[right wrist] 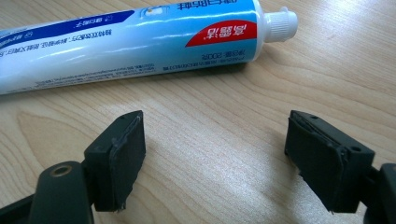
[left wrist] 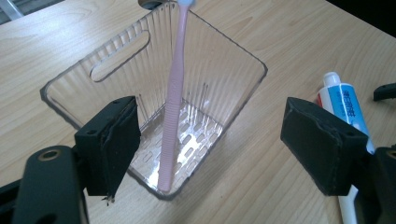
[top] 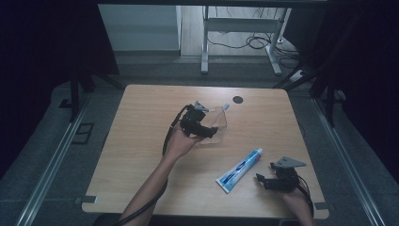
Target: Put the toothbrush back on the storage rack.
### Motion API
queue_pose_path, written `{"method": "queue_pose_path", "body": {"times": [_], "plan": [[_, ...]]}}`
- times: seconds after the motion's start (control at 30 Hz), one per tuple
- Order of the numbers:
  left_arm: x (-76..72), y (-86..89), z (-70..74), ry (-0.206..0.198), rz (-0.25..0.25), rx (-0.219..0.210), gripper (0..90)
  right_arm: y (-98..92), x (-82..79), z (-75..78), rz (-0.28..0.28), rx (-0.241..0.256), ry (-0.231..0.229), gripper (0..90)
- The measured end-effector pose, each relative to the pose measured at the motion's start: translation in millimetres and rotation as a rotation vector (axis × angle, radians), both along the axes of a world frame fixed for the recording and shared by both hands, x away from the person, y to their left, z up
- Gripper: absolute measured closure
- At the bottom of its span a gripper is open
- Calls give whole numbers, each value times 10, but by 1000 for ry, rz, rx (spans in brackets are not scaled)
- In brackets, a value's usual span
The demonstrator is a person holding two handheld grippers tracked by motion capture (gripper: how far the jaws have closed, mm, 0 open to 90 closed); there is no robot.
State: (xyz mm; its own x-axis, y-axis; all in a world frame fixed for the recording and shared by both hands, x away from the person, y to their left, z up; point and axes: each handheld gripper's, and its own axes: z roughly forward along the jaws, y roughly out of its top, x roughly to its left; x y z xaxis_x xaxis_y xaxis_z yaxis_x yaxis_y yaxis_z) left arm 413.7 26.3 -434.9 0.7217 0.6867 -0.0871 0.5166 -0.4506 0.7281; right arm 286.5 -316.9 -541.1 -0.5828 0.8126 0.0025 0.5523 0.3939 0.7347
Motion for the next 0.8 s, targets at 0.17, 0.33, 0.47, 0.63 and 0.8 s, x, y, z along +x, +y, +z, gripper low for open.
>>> {"method": "queue_pose_path", "body": {"times": [0.17,0.33,0.47,0.63,0.8], "plan": [[-44,48,-4,-4,-1,3,192,0,0,0,0,0,0,205],[-96,93,-10,-8,-8,7,192,0,0,0,0,0,0,205],[-133,133,-16,-9,-14,8,193,0,0,0,0,0,0,205],[-178,174,-26,-10,-11,3,201,0,0,0,0,0,0,206],[-216,213,-35,-10,-8,-2,203,0,0,0,0,-1,0,206]]}}
